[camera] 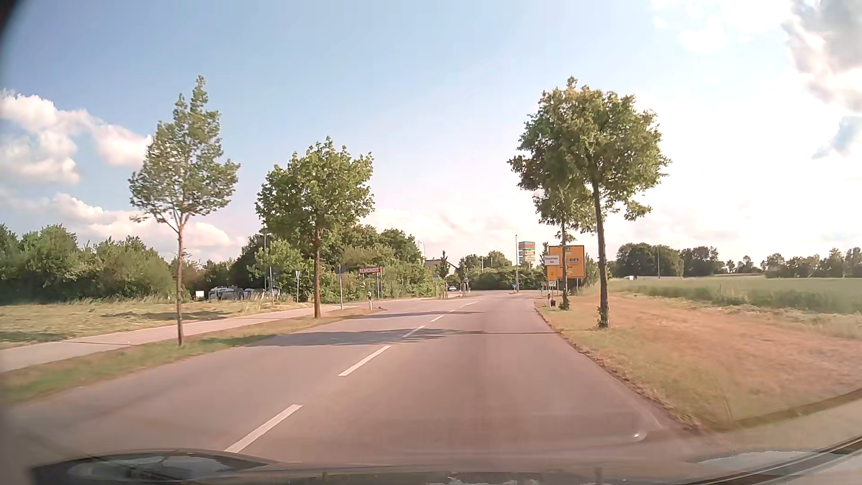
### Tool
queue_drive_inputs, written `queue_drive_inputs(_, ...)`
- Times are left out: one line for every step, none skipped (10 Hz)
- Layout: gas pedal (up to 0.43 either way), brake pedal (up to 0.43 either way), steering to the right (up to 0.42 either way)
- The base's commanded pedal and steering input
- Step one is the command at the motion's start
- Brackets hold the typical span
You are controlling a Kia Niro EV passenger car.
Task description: Follow the waypoints while adhering to traffic rules and regulations
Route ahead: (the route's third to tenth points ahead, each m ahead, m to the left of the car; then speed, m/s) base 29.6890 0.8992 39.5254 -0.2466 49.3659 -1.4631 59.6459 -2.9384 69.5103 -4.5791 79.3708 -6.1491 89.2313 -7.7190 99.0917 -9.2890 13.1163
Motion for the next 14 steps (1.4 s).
queue_drive_inputs(0.0,0.024,0.024)
queue_drive_inputs(0.0,0.024,0.023)
queue_drive_inputs(0.0,0.024,0.024)
queue_drive_inputs(0.0,0.024,0.024)
queue_drive_inputs(0.0,0.024,0.023)
queue_drive_inputs(0.0,0.03,0.022)
queue_drive_inputs(0.0,0.03,0.021)
queue_drive_inputs(0.0,0.03,0.02)
queue_drive_inputs(0.0,0.03,0.021)
queue_drive_inputs(0.0,0.03,0.02)
queue_drive_inputs(0.0,0.03,0.018)
queue_drive_inputs(0.0,0.03,0.015)
queue_drive_inputs(0.0,0.03,0.013)
queue_drive_inputs(0.0,0.03,0.012)
